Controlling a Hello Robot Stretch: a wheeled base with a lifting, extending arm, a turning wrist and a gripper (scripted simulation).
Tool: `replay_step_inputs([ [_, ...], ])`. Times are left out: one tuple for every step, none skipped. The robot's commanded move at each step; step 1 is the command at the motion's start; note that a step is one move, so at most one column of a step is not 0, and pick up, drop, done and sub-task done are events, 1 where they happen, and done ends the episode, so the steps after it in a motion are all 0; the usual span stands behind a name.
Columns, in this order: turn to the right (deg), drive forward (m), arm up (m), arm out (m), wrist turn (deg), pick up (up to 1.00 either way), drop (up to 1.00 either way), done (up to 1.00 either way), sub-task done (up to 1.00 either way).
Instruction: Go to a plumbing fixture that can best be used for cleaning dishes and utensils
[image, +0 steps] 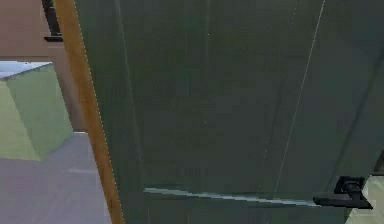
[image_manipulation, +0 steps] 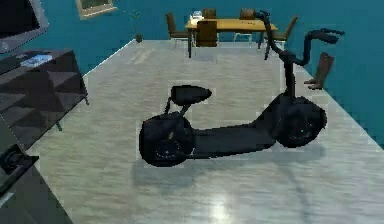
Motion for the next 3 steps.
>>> replay_step_inputs([
  [-45.0,0.00,0.00,0.00,0.0,0.00,0.00,0.00,0.00],
  [-39.0,0.00,0.00,0.00,0.0,0.00,0.00,0.00,0.00],
  [0.0,0.55,0.00,0.00,0.0,0.00,0.00,0.00,0.00],
])
